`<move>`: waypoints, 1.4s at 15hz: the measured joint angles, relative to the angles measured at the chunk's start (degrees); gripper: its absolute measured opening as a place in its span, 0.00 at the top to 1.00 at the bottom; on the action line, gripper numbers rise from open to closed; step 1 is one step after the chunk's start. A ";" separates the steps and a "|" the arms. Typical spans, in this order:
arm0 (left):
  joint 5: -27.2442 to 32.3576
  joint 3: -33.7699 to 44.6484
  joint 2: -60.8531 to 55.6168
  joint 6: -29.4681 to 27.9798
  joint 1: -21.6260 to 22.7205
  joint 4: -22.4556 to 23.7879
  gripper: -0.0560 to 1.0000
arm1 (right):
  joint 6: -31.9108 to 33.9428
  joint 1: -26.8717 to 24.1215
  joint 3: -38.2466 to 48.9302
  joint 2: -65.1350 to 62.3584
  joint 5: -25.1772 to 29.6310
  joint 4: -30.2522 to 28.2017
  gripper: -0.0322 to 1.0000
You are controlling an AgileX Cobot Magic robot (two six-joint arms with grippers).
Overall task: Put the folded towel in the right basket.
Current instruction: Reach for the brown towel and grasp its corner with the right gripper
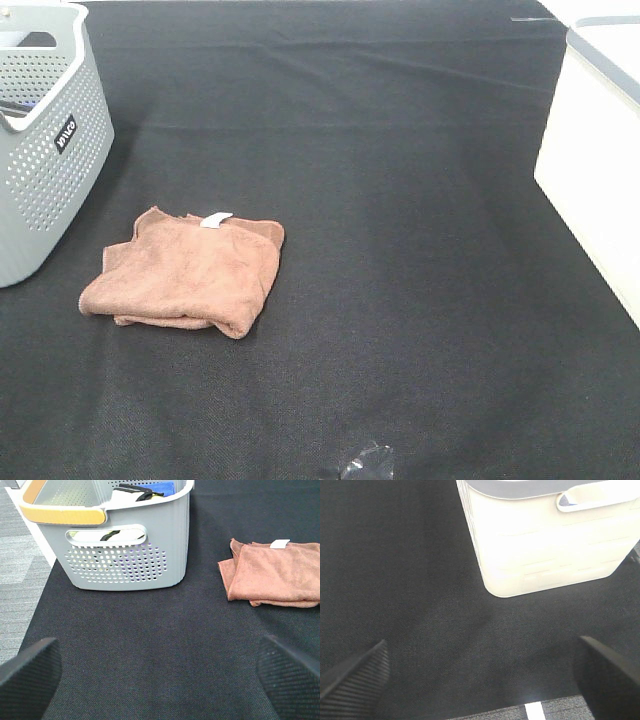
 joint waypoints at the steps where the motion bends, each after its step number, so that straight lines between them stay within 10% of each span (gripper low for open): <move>1: 0.00 0.00 0.00 0.00 0.00 0.00 0.01 | 0.00 0.00 0.00 0.00 0.00 0.00 0.04; 21: 0.00 0.00 0.00 0.00 0.00 0.00 0.01 | -0.06 0.00 0.00 0.00 0.00 0.00 0.04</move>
